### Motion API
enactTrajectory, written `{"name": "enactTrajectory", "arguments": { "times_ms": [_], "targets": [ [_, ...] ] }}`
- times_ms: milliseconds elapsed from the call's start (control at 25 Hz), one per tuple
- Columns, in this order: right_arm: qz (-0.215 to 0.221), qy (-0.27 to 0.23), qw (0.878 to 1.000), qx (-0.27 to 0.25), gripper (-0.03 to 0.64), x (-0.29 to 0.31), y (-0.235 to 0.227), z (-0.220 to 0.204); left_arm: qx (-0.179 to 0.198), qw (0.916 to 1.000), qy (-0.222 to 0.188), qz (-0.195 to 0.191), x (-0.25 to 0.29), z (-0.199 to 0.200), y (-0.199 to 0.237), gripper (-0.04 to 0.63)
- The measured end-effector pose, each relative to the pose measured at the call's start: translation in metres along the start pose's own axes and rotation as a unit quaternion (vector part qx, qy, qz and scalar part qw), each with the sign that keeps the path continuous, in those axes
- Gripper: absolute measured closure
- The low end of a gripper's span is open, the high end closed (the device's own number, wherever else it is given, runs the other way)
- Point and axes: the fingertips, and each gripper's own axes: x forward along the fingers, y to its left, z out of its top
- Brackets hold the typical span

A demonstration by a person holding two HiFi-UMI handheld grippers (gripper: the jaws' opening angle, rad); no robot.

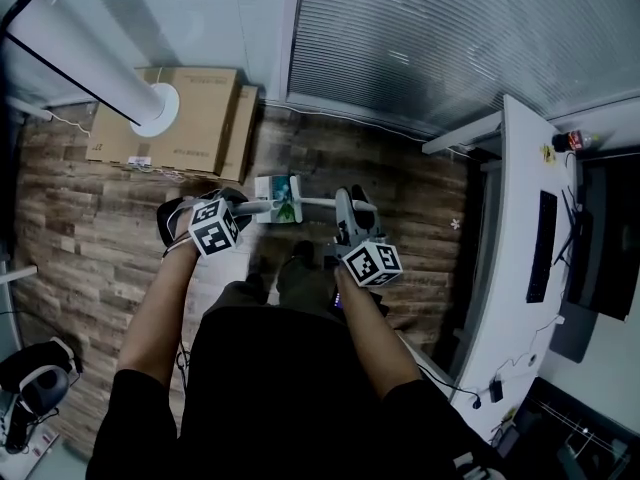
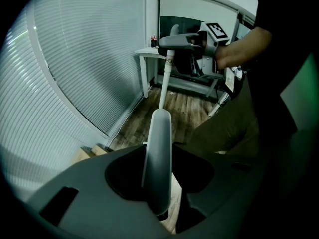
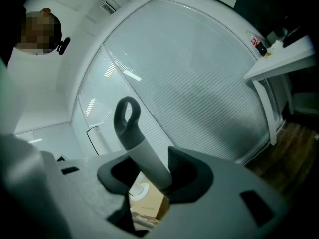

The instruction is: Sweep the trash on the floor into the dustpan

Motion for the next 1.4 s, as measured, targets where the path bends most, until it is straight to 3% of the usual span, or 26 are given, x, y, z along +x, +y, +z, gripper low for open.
{"name": "enactTrajectory", "arguments": {
  "times_ms": [120,320,440,600,760,880,1040,1280,1400],
  "targets": [
    [-0.003,0.010,1.000,0.016,0.461,-0.005,-0.008,0.001,0.001,1.0000,-0.004,0.001,0.000,0.000,0.000,0.482],
    [-0.045,-0.027,0.998,0.042,0.466,-0.030,-0.045,0.026,-0.001,1.0000,-0.006,0.001,0.000,-0.001,0.000,0.482],
    [-0.044,-0.042,0.998,0.024,0.471,-0.040,-0.048,0.049,0.001,1.0000,-0.004,0.005,0.000,-0.004,0.001,0.482],
    [-0.006,-0.046,0.999,-0.022,0.480,-0.046,-0.030,0.077,-0.006,0.9998,-0.004,0.019,0.000,-0.005,0.006,0.471],
    [0.013,-0.045,0.997,-0.061,0.483,-0.049,-0.014,0.097,-0.013,0.9996,0.001,0.024,-0.003,-0.006,0.009,0.411],
    [0.020,-0.057,0.995,-0.076,0.482,-0.054,-0.010,0.114,-0.004,0.9990,-0.003,0.044,-0.018,0.000,0.019,0.408],
    [0.028,-0.059,0.994,-0.086,0.482,-0.059,-0.011,0.122,0.004,0.9969,-0.024,0.074,-0.046,0.014,0.032,0.408],
    [0.014,-0.069,0.994,-0.089,0.482,-0.069,-0.021,0.132,-0.030,0.9872,-0.110,0.112,-0.093,0.044,0.045,0.409],
    [0.007,-0.088,0.992,-0.088,0.485,-0.075,-0.031,0.148,-0.026,0.9863,-0.112,0.118,-0.103,0.045,0.045,0.408]
  ]
}}
